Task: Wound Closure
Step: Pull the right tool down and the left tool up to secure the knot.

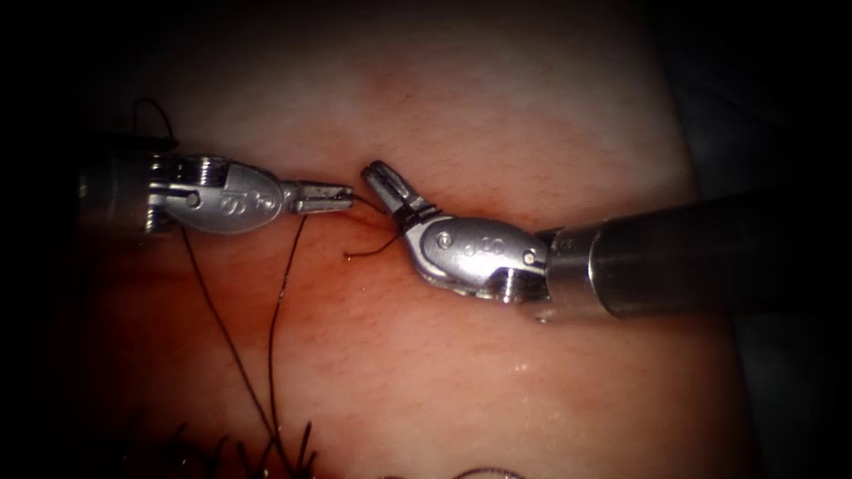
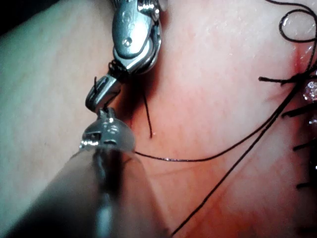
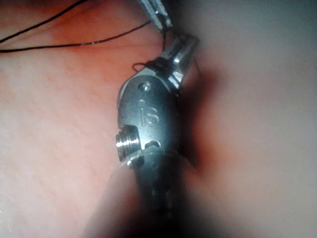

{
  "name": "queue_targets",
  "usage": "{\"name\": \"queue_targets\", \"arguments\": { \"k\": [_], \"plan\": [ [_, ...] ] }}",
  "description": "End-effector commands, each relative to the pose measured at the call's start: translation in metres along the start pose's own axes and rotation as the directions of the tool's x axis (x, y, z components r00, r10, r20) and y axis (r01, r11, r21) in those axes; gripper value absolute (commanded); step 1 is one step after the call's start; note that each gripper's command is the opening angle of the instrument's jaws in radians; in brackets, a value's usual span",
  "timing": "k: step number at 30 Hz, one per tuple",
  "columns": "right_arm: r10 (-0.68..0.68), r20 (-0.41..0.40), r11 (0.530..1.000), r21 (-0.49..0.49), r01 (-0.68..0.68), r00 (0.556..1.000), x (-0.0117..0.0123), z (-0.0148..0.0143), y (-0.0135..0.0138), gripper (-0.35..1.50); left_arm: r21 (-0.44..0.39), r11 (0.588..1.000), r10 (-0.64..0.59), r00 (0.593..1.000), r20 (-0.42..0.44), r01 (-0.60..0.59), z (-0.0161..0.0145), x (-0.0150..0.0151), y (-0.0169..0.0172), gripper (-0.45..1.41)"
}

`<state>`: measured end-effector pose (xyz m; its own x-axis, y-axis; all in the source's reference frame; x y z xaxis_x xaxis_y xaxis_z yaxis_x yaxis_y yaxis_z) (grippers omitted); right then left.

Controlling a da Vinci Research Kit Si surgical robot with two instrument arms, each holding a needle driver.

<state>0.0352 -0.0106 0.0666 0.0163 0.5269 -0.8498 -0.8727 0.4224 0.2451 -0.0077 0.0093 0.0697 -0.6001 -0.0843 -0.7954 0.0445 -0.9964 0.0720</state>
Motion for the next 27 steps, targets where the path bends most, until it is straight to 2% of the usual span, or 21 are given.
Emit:
{"name": "queue_targets", "arguments": {
  "k": [1,4,8,11,16,21,27],
  "plan": [
    [0.022,0.017,1.0,-0.001,-0.022,1.0,-0.0006,0.0001,-0.0012,-0.35,0.004,1.0,-0.006,1.0,0.0,0.006,0.001,-0.0007,-0.0007,-0.45],
    [0.055,0.068,0.998,-0.046,-0.052,0.996,-0.0007,-0.0001,-0.0021,-0.35,0.011,0.999,-0.031,0.999,0.009,0.031,0.0015,-0.0023,-0.0026,-0.45],
    [0.107,0.084,0.991,-0.087,-0.099,0.991,-0.001,-0.0002,-0.0034,-0.35,0.014,0.999,-0.049,0.999,0.015,0.048,0.0027,-0.004,-0.0044,-0.45],
    [0.163,0.084,0.984,-0.086,-0.156,0.983,-0.0009,-0.0007,-0.0044,-0.35,0.02,0.998,-0.058,0.998,0.024,0.057,0.0036,-0.0048,-0.0056,-0.45],
    [0.168,0.088,0.984,-0.079,-0.161,0.982,-0.0005,-0.0018,-0.0058,-0.35,0.032,0.997,-0.077,0.997,0.024,0.076,0.0047,-0.0052,-0.0075,-0.45],
    [0.162,0.101,0.985,-0.071,-0.155,0.982,-0.0008,-0.0025,-0.0064,-0.35,0.05,0.994,-0.099,0.995,0.024,0.098,0.0054,-0.0052,-0.0095,-0.45],
    [0.168,0.131,0.984,-0.076,-0.159,0.977,-0.0028,-0.0024,-0.006,-0.35,0.06,0.993,-0.104,0.994,0.025,0.103,0.0067,-0.006,-0.0115,-0.45]
  ]
}}
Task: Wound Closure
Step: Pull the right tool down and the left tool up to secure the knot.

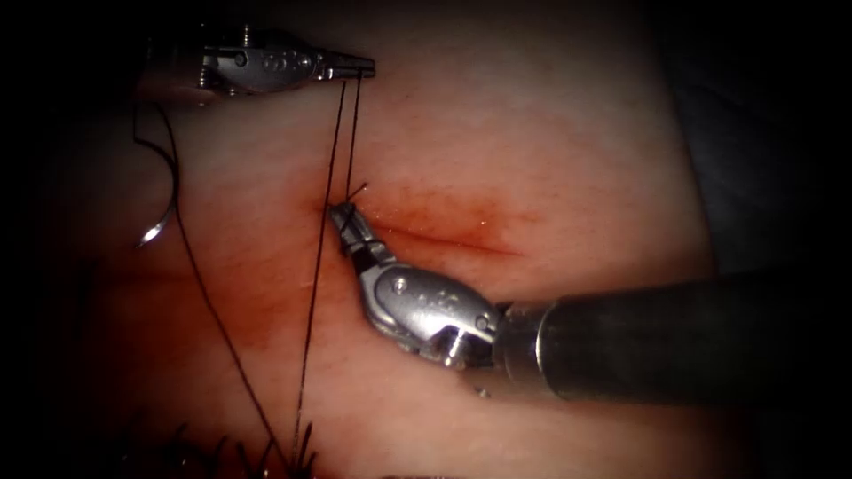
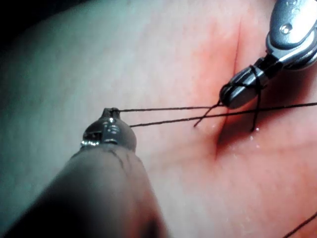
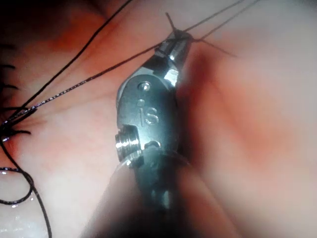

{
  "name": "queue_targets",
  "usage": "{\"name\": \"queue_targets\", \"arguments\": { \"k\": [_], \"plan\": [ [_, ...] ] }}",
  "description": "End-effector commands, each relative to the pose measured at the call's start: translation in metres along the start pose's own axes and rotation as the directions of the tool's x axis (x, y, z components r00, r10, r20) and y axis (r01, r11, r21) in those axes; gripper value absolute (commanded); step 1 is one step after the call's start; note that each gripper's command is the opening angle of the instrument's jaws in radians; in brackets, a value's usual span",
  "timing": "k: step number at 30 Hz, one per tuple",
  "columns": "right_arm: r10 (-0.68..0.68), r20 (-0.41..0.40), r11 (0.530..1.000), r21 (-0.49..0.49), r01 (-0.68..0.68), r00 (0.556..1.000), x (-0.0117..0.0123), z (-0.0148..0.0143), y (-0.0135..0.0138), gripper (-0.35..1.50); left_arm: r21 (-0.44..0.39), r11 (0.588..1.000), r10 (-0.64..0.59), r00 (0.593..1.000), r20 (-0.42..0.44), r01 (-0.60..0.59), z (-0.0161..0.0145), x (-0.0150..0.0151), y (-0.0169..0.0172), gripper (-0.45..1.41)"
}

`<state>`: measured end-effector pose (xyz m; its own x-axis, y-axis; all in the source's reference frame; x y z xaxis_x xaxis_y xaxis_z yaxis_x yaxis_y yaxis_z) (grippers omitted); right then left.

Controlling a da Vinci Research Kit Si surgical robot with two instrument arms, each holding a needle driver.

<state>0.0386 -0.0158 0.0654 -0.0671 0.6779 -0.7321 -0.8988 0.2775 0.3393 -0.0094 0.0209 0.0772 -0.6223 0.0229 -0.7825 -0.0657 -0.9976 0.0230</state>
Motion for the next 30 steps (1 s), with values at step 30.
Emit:
{"name": "queue_targets", "arguments": {
  "k": [30],
  "plan": [
    [-0.036,0.096,0.999,0.013,0.035,0.995,-0.0042,-0.0035,-0.0016,-0.35,0.098,0.994,0.039,0.999,-0.004,-0.038,0.0048,-0.0056,-0.0079,-0.45]
  ]
}}
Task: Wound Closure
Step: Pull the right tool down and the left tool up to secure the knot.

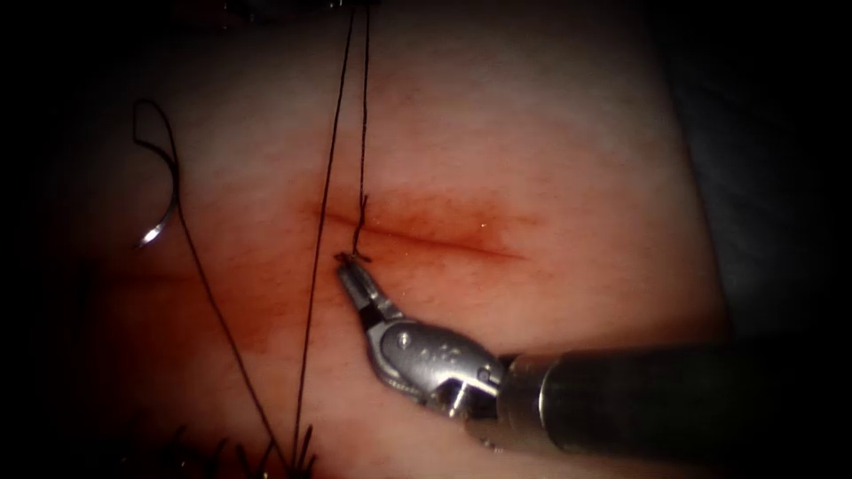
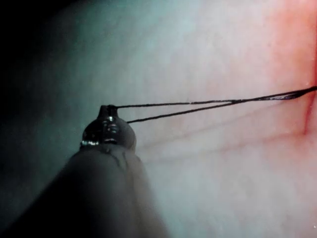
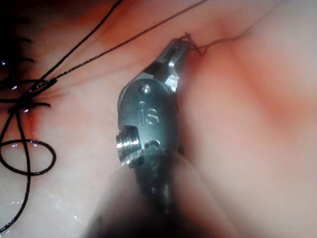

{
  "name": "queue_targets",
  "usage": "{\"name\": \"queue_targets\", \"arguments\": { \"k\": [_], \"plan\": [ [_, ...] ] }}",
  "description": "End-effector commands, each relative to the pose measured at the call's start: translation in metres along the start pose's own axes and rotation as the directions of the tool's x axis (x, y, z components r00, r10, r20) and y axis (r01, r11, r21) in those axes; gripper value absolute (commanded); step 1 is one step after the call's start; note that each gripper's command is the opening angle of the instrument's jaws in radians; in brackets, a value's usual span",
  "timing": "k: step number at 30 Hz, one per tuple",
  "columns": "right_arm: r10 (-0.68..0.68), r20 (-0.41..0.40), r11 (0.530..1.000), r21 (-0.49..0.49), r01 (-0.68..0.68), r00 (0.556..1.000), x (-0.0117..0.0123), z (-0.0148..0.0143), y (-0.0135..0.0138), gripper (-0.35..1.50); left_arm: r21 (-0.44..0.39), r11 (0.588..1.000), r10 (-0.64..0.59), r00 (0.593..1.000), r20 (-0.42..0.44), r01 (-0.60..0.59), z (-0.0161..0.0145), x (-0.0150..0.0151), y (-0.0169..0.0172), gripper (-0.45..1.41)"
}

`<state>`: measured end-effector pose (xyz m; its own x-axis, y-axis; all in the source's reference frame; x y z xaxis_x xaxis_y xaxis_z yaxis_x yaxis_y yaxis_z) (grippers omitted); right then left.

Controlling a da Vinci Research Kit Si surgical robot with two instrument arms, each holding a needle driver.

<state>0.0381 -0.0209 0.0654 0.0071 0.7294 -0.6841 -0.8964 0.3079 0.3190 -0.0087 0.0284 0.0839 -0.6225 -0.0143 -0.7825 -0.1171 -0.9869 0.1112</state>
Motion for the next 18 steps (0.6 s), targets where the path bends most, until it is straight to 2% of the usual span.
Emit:
{"name": "queue_targets", "arguments": {
  "k": [1,11,18],
  "plan": [
    [0.0,0.0,1.0,0.006,0.0,1.0,-0.0008,0.0002,-0.0007,-0.35,0.005,1.0,-0.001,1.0,-0.003,0.001,0.0008,-0.0002,-0.0007,-0.45],
    [-0.004,-0.003,0.999,0.041,0.004,1.0,-0.001,-0.0012,-0.0019,-0.35,0.037,0.999,0.011,1.0,0.0,-0.011,0.0019,-0.0004,-0.0026,-0.45],
    [-0.013,0.008,0.996,0.092,0.012,1.0,-0.0013,-0.0025,-0.003,-0.35,0.04,0.999,0.008,1.0,-0.002,-0.008,0.0025,-0.0016,-0.0037,-0.45]
  ]
}}
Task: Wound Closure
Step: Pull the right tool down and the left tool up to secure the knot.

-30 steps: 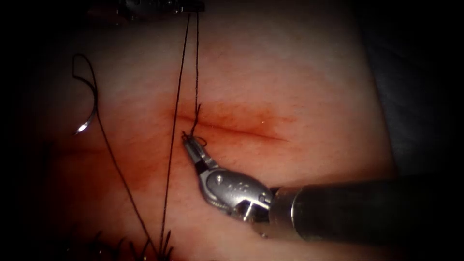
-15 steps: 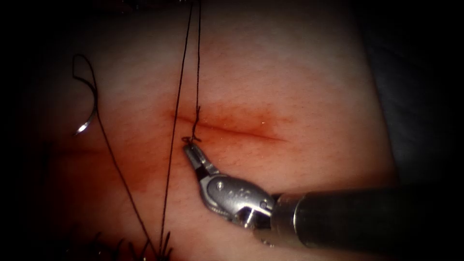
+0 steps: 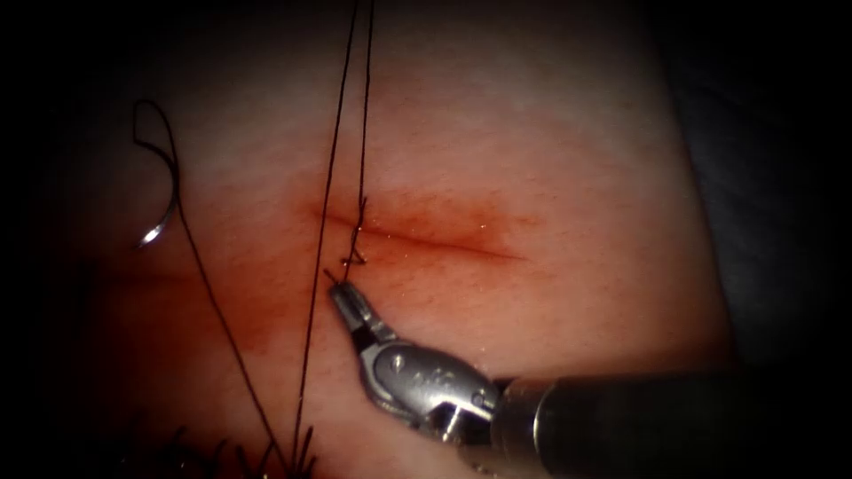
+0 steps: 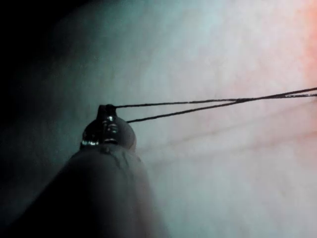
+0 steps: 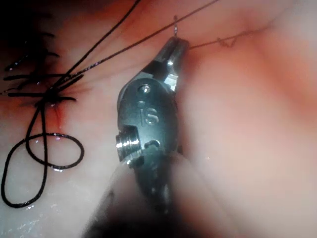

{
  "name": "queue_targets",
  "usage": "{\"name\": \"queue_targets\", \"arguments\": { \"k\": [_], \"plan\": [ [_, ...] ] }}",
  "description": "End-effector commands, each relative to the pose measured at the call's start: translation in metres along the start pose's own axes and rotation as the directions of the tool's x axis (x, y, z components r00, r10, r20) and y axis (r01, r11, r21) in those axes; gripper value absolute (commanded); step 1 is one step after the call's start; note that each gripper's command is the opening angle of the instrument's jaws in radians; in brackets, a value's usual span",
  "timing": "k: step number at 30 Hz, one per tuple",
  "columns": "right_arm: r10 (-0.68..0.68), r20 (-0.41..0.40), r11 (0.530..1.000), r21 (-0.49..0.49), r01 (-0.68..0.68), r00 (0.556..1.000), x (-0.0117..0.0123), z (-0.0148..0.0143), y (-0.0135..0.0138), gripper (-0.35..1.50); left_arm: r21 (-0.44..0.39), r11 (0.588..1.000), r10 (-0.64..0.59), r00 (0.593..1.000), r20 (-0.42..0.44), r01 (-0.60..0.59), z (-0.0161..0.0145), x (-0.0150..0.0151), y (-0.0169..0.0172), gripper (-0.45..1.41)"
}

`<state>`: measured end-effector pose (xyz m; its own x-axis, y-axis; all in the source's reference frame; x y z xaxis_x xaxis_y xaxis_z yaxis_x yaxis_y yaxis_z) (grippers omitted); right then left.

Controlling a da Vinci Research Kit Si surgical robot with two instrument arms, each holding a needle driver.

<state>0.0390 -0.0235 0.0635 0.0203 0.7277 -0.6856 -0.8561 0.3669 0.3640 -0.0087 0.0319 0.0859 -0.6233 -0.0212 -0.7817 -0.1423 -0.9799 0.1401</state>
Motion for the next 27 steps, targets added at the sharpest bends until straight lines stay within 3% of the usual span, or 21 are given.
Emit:
{"name": "queue_targets", "arguments": {
  "k": [1,20,27],
  "plan": [
    [0.0,0.005,1.0,0.02,0.0,1.0,-0.0006,-0.0001,-0.001,-0.35,0.004,1.0,0.0,1.0,-0.003,0.0,0.0008,-0.0003,-0.0007,-0.45],
    [0.036,0.166,0.99,0.127,-0.058,0.985,-0.0013,-0.0018,-0.002,-0.35,0.024,1.0,-0.017,1.0,-0.01,0.017,0.002,-0.0038,-0.0045,-0.45],
    [-0.006,0.335,0.994,0.105,-0.031,0.942,-0.0038,-0.0006,-0.0018,-0.35,0.037,0.999,-0.018,1.0,-0.009,0.019,0.0029,-0.0053,-0.0057,-0.45]
  ]
}}
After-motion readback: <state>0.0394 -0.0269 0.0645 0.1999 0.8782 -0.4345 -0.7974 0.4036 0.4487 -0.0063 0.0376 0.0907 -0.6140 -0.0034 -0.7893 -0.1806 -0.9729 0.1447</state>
